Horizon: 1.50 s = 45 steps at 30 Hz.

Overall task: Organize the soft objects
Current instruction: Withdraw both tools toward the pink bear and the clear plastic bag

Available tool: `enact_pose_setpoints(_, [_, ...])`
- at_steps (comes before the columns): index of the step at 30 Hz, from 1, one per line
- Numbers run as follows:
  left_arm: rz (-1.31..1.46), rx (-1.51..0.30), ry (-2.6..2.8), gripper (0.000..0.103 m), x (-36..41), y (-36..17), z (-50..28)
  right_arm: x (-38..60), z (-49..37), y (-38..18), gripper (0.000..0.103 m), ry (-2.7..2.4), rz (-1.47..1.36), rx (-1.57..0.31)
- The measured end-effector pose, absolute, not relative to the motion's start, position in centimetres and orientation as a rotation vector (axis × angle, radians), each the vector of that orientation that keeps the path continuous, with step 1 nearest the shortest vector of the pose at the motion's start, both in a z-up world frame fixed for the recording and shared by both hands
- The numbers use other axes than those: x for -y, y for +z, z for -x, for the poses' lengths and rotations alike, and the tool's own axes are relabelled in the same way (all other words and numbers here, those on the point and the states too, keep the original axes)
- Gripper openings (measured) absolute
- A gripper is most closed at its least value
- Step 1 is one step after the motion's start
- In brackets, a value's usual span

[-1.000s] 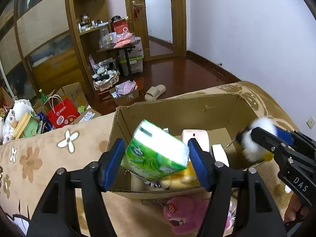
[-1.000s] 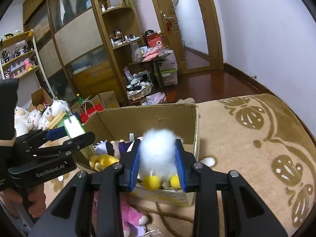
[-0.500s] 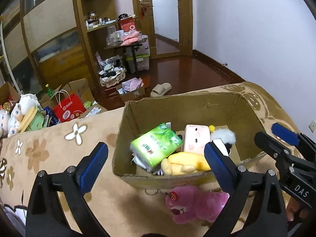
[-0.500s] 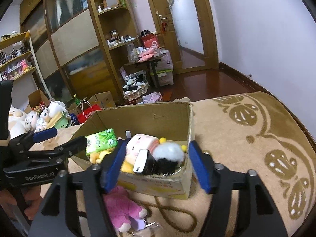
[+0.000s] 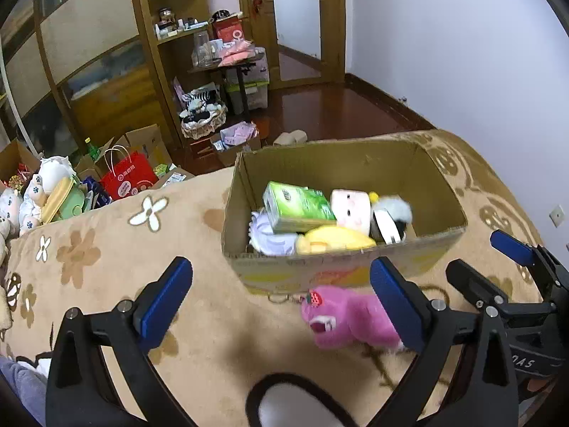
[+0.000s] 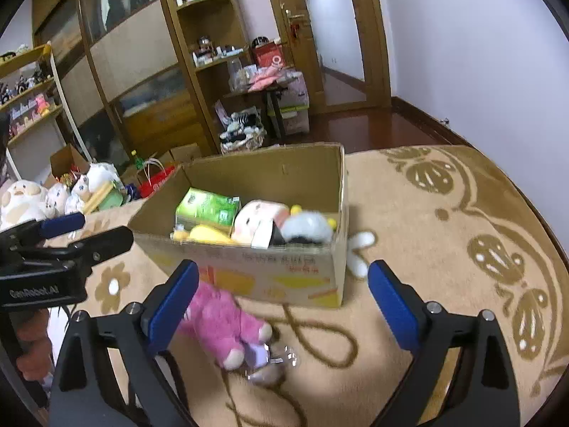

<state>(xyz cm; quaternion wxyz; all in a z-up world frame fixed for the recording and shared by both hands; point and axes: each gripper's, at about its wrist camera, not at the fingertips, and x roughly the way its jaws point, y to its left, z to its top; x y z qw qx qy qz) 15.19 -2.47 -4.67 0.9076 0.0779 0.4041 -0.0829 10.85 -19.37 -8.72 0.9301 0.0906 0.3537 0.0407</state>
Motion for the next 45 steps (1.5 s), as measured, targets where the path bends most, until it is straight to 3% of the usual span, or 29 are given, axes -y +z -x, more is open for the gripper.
enact_pose_setpoints(29, [0.053,-1.088,-0.352,0.099,3.5,-10.9,-17.4,18.7,-9.8,-13.0,0.101,0.092,-0.182,-0.867])
enact_pose_setpoints(45, [0.021,-1.239,-0.407,0.099,6.7,-16.3,-19.0,16.8,-11.3,-16.3,0.101,0.168,-0.099,-0.993])
